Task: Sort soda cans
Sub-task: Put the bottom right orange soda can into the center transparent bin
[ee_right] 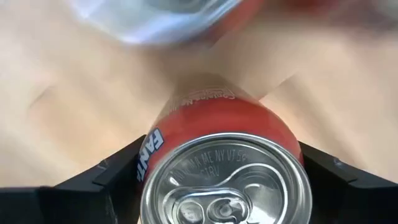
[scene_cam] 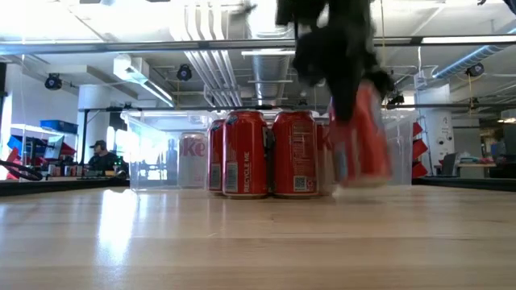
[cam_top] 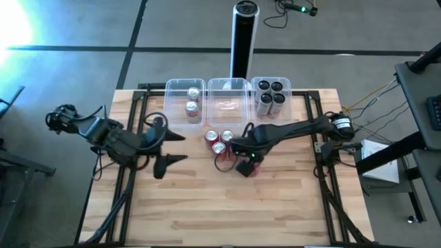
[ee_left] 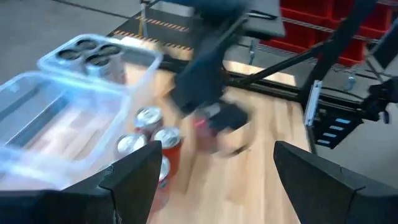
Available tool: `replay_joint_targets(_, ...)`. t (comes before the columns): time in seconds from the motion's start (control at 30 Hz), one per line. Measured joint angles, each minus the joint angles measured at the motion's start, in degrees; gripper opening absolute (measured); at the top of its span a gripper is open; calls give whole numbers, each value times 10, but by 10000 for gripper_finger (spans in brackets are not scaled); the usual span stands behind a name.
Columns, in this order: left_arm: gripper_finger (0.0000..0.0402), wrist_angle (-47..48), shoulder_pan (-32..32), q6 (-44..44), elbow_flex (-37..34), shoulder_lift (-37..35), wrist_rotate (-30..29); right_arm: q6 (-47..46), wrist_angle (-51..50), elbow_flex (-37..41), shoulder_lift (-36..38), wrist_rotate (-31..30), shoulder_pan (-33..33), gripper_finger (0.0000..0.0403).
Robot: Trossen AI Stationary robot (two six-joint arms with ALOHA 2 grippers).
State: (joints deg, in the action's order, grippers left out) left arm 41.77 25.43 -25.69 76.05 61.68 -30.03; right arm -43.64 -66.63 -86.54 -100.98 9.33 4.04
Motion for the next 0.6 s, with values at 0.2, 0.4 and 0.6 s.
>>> replay_joint_targets(0.2,286,-17,1,-34,-67,-51,-19,-25,-37,-133,47,23,48,293)
replay_joint_targets(0.4,286,-128,-1,-7,-137,-62,-55,25,-22,-296,70,-152,43,293)
replay_joint_targets(0.6,286,-168,-11,27,-153,-61,-94,180,-1,-389,56,-283,-16,294)
